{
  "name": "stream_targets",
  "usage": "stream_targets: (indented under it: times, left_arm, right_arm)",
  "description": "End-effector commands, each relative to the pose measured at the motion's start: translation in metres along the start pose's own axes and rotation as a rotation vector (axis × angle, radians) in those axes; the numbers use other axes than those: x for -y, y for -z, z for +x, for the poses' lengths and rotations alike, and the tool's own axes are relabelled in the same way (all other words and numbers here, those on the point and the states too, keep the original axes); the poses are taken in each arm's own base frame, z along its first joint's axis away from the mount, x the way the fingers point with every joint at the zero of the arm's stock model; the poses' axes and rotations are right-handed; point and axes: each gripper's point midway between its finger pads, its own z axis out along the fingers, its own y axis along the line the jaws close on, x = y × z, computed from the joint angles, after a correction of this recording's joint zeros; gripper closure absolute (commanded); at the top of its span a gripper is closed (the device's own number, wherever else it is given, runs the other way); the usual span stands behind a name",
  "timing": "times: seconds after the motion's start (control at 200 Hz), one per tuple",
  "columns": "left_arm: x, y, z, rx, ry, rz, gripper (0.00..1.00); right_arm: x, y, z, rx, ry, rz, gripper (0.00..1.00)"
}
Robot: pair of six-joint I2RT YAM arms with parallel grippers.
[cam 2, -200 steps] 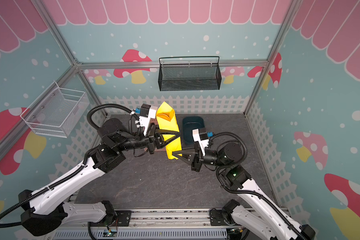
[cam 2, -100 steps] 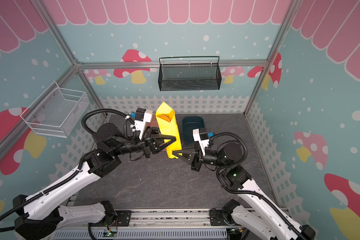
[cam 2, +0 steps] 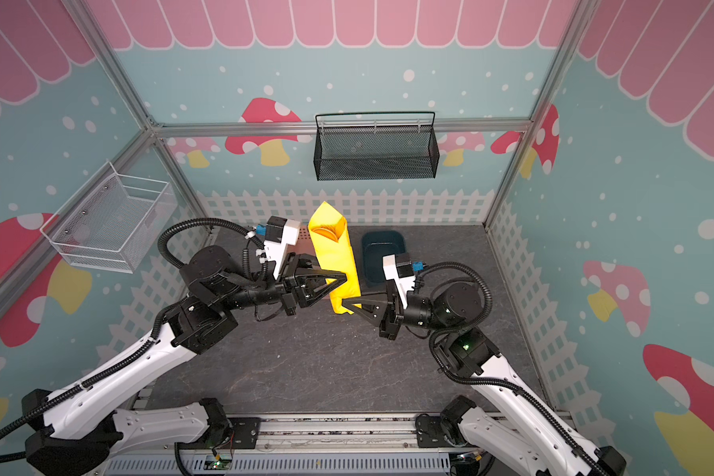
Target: Place the utensils on the paper napkin and roll it up
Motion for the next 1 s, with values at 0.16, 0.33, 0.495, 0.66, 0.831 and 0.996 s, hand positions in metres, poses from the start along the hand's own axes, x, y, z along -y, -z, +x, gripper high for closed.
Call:
stream_targets:
  times: [0.16, 0.33, 0.495, 0.66, 0.831, 0.996]
  left_arm:
    - [0.001, 0.007, -0.003, 0.007, -0.031, -0.014, 0.79]
    - [0.000, 0.007, -0.004, 0.005, -0.037, -0.016, 0.85]
    - [-0.011, 0.007, -0.003, -0.010, -0.038, -0.056, 0.88]
    - [-0.027, 0.013, -0.005, -0.018, -0.038, -0.116, 0.89]
    - [-0.052, 0.026, -0.006, -0.034, -0.021, -0.199, 0.90]
    - [-0.089, 0.043, -0.002, -0.080, 0.022, -0.321, 0.91]
  right_arm:
    - [-0.010, 0.001, -0.017, 0.038, 0.048, -0.013, 1.00]
    - [-0.009, 0.001, -0.015, 0.035, 0.043, -0.010, 1.00]
    - [-0.005, 0.001, -0.013, 0.034, 0.038, 0.004, 0.89]
    - [0.002, 0.003, -0.006, 0.024, 0.030, 0.039, 0.66]
    - [0.015, 0.007, 0.003, 0.002, 0.028, 0.118, 0.58]
    - [0.031, 0.010, 0.013, -0.028, 0.007, 0.200, 0.56]
